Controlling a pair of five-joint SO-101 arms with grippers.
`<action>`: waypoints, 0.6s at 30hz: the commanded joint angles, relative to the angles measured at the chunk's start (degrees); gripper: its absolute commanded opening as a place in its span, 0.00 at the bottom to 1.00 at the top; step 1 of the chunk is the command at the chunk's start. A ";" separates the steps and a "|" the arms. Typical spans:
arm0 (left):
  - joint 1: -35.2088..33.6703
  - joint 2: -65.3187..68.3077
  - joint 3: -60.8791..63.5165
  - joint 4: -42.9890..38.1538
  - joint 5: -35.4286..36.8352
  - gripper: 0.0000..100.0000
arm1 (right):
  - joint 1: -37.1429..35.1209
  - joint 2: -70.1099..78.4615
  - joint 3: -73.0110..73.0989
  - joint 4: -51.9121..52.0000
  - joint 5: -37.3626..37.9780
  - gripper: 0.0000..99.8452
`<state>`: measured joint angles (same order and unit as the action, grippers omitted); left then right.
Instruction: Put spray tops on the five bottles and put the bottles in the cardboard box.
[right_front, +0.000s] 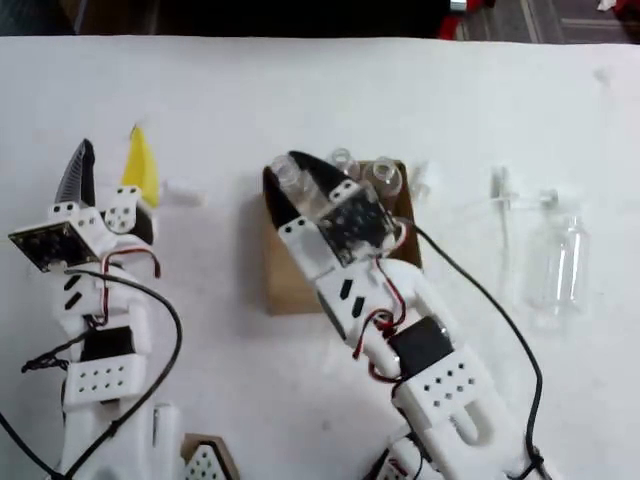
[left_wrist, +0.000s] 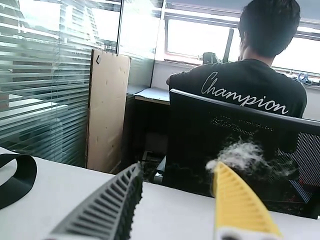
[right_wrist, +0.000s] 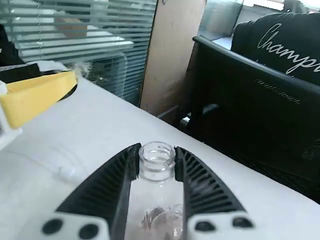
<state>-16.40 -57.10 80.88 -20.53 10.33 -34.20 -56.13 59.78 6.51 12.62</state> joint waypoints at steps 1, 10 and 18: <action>0.57 -0.84 -1.58 -0.88 0.53 0.21 | 0.22 -1.63 11.69 -17.54 -0.62 0.02; 0.57 -0.92 -1.05 -1.23 0.53 0.21 | 4.00 -1.36 21.10 -22.11 -12.57 0.02; 0.57 -1.01 -0.97 -1.23 0.53 0.21 | 6.11 -1.45 26.20 -20.26 -16.53 0.02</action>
<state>-16.40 -57.10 80.88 -20.53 10.33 -27.52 -56.66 84.66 -13.89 -2.95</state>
